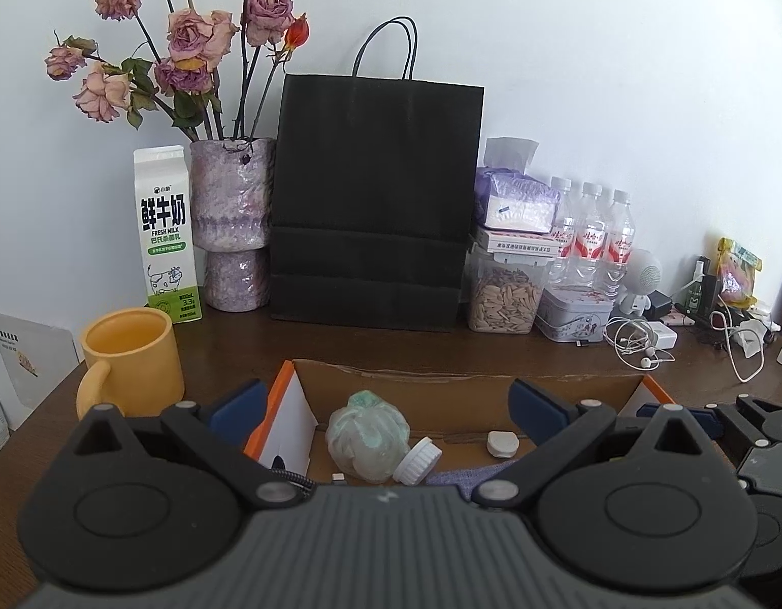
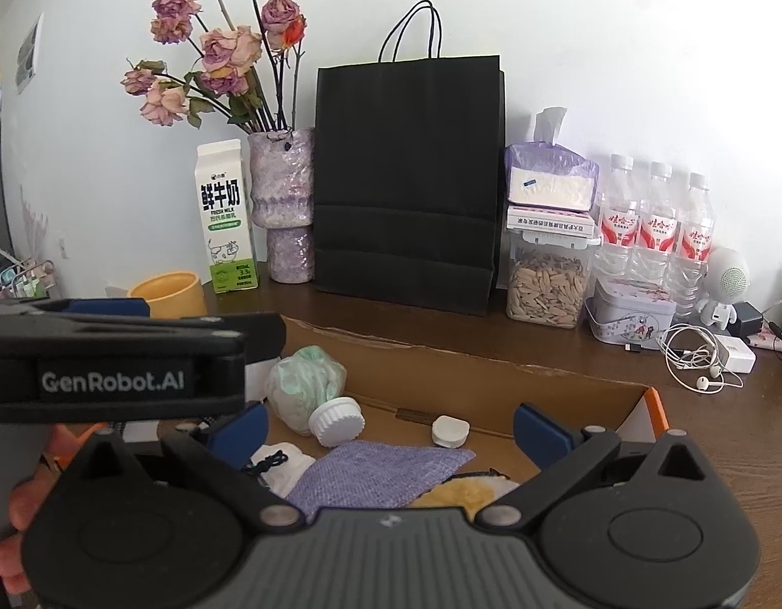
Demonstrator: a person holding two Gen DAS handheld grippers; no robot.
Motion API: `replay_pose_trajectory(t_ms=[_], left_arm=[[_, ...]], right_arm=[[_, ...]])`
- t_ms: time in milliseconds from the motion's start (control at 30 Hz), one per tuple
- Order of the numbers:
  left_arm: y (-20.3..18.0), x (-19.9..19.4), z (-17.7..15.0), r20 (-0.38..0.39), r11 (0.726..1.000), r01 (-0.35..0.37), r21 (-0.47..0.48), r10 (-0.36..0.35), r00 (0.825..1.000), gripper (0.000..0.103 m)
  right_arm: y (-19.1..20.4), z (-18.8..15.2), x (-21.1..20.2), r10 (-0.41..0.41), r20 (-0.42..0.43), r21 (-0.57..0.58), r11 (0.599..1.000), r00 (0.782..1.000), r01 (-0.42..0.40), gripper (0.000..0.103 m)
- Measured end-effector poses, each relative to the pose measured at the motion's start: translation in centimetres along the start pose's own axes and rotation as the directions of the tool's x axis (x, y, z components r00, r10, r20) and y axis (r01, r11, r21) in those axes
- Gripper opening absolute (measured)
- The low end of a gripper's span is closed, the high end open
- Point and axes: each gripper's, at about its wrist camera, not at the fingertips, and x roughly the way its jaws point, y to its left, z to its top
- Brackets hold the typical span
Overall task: Organize objects
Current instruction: 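Move both grippers back toward the remaining clutter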
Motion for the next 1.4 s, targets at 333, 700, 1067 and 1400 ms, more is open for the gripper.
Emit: replay_pose_trajectory(t_ms=[333, 700, 1067, 1400], left_arm=[[0.2, -4.0, -0.5, 0.034, 1.0, 0.02, -0.009, -0.02, 0.999, 0.103], [1.0, -9.5, -3.1, 0.014, 1.0, 0.017, -0.018, -0.017, 1.0, 0.103], [1.7, -13.2, -5.8, -0.022, 1.0, -0.004, -0.005, 0.004, 1.0, 0.103], [2.7, -15.2, -8.9, -0.083, 1.0, -0.015, 0.005, 0.016, 0.996, 0.103]], right_arm=[[0.0, -0.8, -3.7, -0.001, 0.051, -0.009, 1.0, 0.999, 0.002, 0.103], [0.1, -4.5, -10.1, 0.002, 0.051, -0.04, 0.999, 0.999, 0.0, 0.103], [0.4, -8.7, -13.8, 0.017, -0.008, -0.04, 0.999, 1.0, -0.018, 0.103], [2.3, -11.7, -15.6, 0.035, -0.067, -0.045, 0.998, 0.997, -0.038, 0.103]])
